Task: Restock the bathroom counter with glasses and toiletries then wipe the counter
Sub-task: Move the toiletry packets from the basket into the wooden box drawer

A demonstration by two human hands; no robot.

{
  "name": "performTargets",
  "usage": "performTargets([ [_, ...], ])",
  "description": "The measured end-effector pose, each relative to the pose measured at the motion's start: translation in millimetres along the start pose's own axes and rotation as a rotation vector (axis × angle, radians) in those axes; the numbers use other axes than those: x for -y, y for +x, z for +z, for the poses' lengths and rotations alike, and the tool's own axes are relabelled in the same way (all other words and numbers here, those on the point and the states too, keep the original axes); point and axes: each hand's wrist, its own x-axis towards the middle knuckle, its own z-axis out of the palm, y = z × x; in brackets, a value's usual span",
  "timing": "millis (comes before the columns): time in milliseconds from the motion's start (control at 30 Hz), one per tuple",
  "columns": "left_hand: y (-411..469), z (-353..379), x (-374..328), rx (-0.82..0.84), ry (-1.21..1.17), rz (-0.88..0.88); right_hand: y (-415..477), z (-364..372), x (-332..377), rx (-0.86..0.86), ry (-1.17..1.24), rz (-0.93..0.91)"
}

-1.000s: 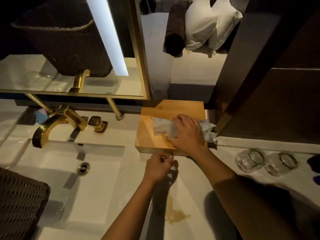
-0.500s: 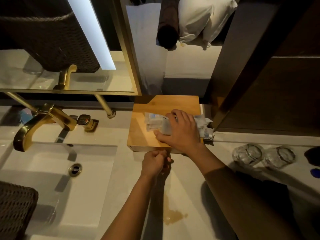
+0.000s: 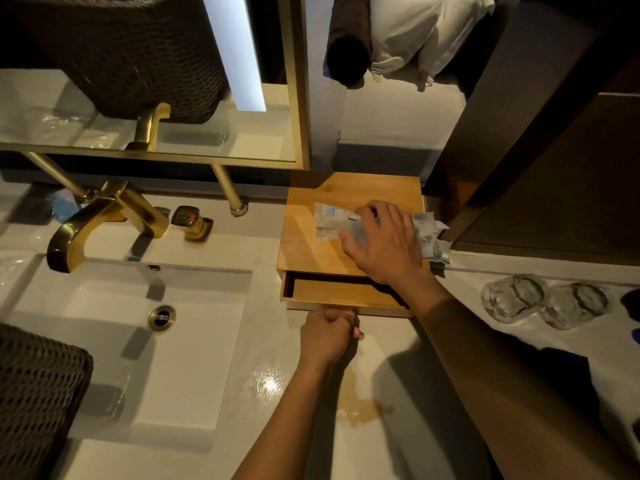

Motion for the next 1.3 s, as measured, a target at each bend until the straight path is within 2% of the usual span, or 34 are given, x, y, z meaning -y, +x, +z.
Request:
performTargets([
  [333, -29, -3, 30, -0.016, 0.127, 0.004, -2, -8, 5, -0.001, -0.022, 0.029],
  [600, -34, -9, 36, -0.054, 0.332, 0.093, -9, -12, 6, -0.017, 0.007, -0.028],
  [700, -44, -25, 37, -0.1, 0.439, 0.235, -13, -14, 8, 0.03, 0.006, -0.057],
  [833, -54, -59, 40, -0.197, 0.55, 0.531, -25, -23, 22, 0.115, 0.038, -0.084],
  [933, -54, -83, 40, -0.261, 0.668, 0.663, -45, -27, 42, 0.152, 0.08, -0.117],
  [1000, -51, -93, 41, -0.266, 0.78, 0.696, -55, -28, 57, 0.184, 0.116, -0.091],
  [1133, -47, -98, 38, -0.147, 0.967, 0.692, -56, -32, 70, 0.233, 0.128, -0.029],
  [1300, -51, -96, 42, -0.129, 0.89, 0.697, -73, -24, 80, 0.329, 0.095, -0.063],
])
